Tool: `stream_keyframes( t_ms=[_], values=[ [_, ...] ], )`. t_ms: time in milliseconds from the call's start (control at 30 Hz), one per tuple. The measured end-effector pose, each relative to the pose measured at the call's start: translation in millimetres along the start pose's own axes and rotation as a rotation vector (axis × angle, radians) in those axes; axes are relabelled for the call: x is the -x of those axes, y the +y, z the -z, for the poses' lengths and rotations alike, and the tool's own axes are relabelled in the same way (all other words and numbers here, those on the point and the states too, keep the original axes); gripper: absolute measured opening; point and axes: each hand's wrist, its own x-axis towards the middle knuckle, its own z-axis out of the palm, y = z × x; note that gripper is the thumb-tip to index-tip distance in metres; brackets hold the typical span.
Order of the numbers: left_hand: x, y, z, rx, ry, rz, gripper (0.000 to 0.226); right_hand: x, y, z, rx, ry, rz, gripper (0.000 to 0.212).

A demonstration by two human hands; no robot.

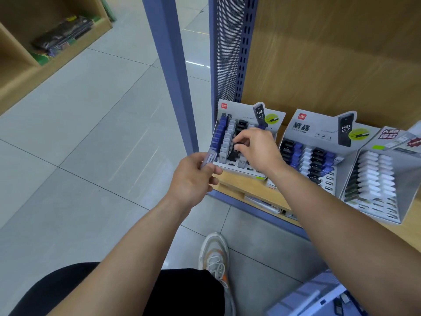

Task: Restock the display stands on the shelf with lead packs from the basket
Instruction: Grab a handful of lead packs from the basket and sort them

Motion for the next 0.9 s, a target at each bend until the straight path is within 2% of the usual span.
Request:
stream_keyframes(
  t_ms=[200, 467, 600, 767, 900],
  values=[
    [-1, 0, 1, 0.021, 0.019, 0.003, 0.018, 0, 2, 2, 0.064, -0.068, 0.008, 0.012],
    [2, 5, -1, 0.016, 0.027, 0.007, 0.016, -1, -5, -14, 0.167, -0.027, 0.017, 0.014],
    [3, 7, -2, 0.068, 0.046, 0.037, 0.008, 3, -4, -16, 0.123, 0.015, -0.012, 0.016],
    [2, 12, -8, 0.110, 0.039, 0.002, 0.010, 21, -16, 16, -0.111, 0.144, -0.021, 0.014],
    [4, 15, -17, 0.143, -0.035, -0.021, 0.017, 56, -35, 58, -0.506, -0.095, -0.038, 0.021]
  ],
)
